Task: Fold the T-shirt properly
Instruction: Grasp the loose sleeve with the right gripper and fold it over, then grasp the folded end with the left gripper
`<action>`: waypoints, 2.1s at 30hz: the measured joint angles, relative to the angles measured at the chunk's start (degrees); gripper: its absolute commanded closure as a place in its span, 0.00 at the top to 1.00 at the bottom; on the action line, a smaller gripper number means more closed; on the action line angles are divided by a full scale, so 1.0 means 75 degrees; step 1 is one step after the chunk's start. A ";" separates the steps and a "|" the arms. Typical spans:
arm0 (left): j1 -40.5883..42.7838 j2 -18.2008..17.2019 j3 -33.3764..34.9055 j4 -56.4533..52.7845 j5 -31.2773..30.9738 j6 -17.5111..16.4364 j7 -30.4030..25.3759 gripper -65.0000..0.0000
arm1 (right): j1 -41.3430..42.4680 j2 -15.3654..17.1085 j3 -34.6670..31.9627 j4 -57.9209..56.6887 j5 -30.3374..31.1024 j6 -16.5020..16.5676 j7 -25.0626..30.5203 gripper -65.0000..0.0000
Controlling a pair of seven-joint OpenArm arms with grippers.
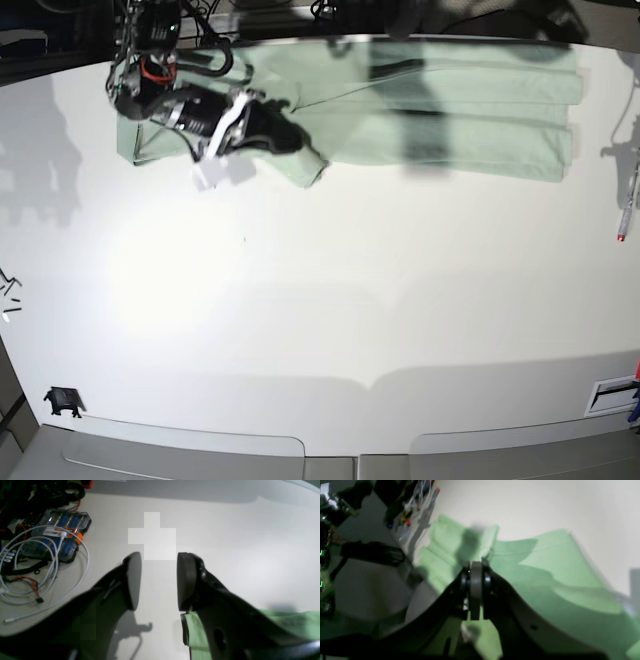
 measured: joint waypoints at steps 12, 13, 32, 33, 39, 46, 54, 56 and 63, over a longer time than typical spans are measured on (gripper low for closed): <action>-0.0012 -0.0020 0.0000 0.0000 0.0000 0.0006 -0.0009 0.33 | -0.1125 -0.0210 0.0006 0.0431 -0.0009 0.0026 -0.0370 0.00; -0.0012 -0.0017 0.0000 0.0000 0.0000 0.0006 -0.0012 0.33 | -0.1107 -0.0210 0.0006 0.0434 -0.0009 0.0026 -0.0364 0.00; 0.1294 0.1209 -0.0003 0.0000 -0.0003 0.0009 -0.0067 0.48 | -0.0746 -0.0213 0.0006 0.1518 0.1728 0.0032 -0.0414 0.37; 0.1393 0.1352 -0.0003 -0.0009 0.0000 0.0012 -0.0044 0.48 | -0.0650 -0.0216 0.0006 0.1515 0.1341 0.0032 -0.0280 0.37; 0.1501 0.1757 0.0000 -0.0941 -0.0265 0.0000 -0.0087 0.48 | -0.0286 -0.0210 0.0015 0.1513 -0.2043 0.0009 0.1746 0.37; 0.1501 0.1757 0.0000 -0.2527 -0.1215 -0.0568 -0.0009 0.48 | -0.0189 -0.0227 0.0396 0.1513 -0.4144 -0.1011 0.2742 0.37; 0.1358 0.1757 0.0000 -0.2850 -0.2203 -0.0568 0.0772 0.48 | -0.0079 -0.0184 0.1961 0.1510 -0.5307 -0.1486 0.3596 0.37; 0.1189 0.1754 0.0000 -0.2946 -0.2206 -0.0571 0.0769 0.48 | -0.0003 -0.0114 0.2311 0.1510 -0.5301 -0.1495 0.3590 0.37; 0.0667 0.1740 0.0469 -0.3497 -0.1953 -0.0574 0.0740 0.48 | 0.0064 0.0128 0.2602 0.1463 -0.5298 -0.1521 0.3404 0.37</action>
